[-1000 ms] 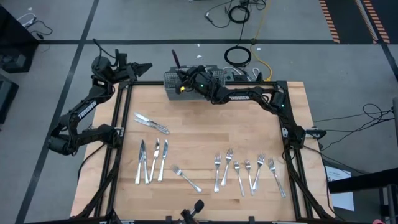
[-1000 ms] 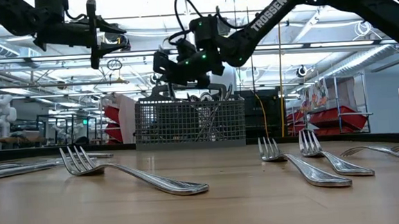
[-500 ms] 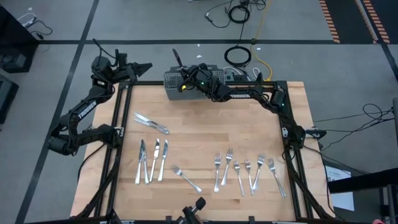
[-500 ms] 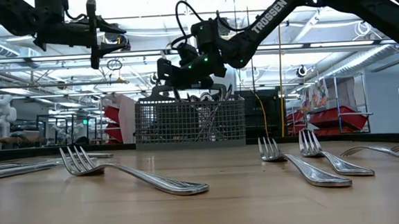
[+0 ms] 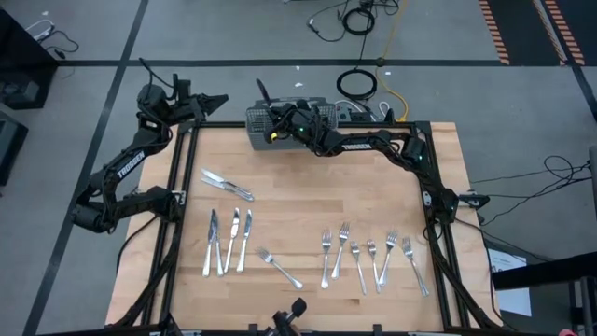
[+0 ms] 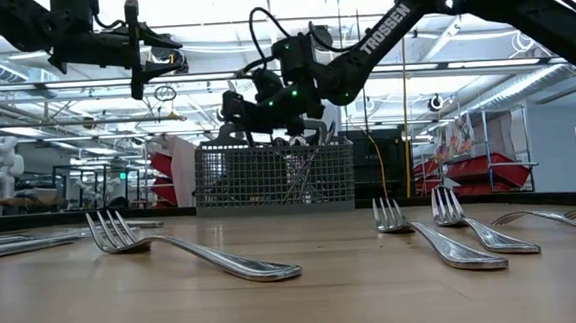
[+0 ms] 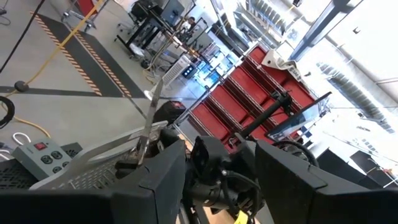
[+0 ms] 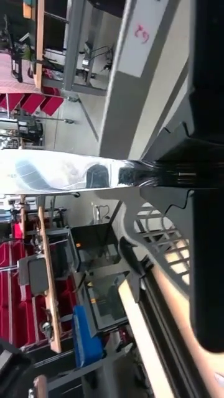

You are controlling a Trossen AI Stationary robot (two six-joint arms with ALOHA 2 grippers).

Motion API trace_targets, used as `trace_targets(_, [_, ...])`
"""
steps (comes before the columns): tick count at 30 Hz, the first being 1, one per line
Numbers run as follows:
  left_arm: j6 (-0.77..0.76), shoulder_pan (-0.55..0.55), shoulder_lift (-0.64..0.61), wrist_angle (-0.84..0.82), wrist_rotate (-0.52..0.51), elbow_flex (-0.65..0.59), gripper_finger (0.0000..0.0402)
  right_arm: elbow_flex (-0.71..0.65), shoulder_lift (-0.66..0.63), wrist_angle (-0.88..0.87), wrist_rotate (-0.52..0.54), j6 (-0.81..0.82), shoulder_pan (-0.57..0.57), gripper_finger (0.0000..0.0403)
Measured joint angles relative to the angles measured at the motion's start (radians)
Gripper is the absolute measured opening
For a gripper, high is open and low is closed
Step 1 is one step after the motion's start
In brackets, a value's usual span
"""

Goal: Sort silverware
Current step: Put the silver knife into the gray utensil holder

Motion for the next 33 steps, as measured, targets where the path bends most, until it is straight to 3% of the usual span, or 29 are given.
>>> trace_targets(10, [0.000,0.000,0.000,0.000,0.000,0.000,0.0196,0.000,0.000,-0.038,0.001,0.087,-0.001,0.0079])
trace_targets(21, [0.000,0.000,0.000,0.000,0.008,0.000,0.0196,0.000,-0.009,-0.065,-0.004,0.096,0.001,0.0086])
trace_targets(28, [0.071,0.000,0.000,-0.008,0.026,0.000,0.0196,0.000,-0.108,-0.051,-0.002,-0.022,0.010,0.0120])
trace_targets(33, [0.193,0.000,0.000,-0.134,0.025,0.000,0.0196,0.000,-0.201,-0.056,0.003,-0.113,0.008,0.0146])
